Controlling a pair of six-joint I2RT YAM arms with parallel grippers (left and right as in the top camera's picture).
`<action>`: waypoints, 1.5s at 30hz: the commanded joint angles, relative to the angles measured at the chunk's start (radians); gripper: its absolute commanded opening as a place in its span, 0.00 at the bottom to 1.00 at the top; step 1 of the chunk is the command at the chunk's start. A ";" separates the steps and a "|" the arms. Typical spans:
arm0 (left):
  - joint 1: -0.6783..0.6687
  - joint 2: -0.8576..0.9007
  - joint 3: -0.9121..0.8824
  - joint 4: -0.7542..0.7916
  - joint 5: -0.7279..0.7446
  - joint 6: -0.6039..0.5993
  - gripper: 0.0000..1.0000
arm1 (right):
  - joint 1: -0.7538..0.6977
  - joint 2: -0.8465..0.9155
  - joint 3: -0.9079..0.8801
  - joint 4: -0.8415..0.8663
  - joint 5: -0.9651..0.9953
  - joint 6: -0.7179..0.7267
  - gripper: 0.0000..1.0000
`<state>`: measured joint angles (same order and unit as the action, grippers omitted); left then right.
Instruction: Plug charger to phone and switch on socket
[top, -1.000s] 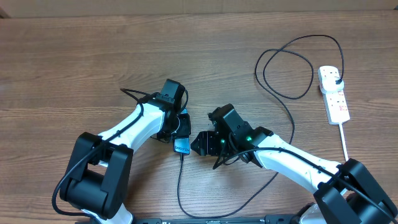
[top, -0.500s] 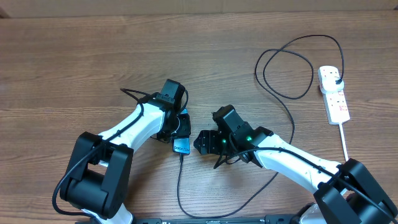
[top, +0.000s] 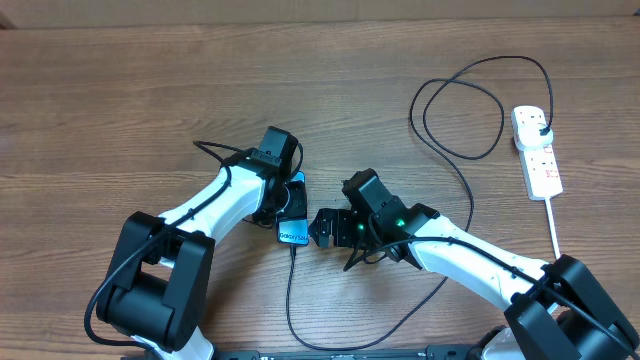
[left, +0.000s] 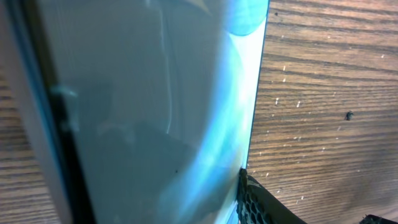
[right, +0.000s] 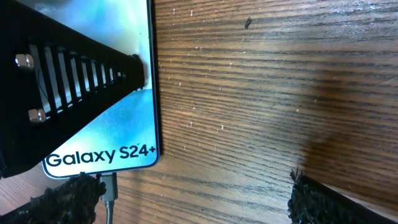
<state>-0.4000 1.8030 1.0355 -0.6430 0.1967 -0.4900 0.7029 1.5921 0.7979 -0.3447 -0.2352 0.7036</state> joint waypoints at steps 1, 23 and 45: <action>-0.006 0.016 0.001 0.002 -0.023 0.011 0.45 | 0.004 -0.019 0.008 0.001 0.011 -0.004 1.00; -0.006 0.016 0.001 0.000 -0.022 0.011 0.55 | 0.004 -0.019 0.008 -0.002 0.011 -0.004 1.00; -0.006 0.016 0.001 0.000 -0.022 0.011 0.57 | 0.004 -0.019 0.008 -0.002 0.011 -0.004 1.00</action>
<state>-0.4000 1.8030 1.0367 -0.6403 0.1944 -0.4900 0.7029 1.5921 0.7979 -0.3466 -0.2348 0.7029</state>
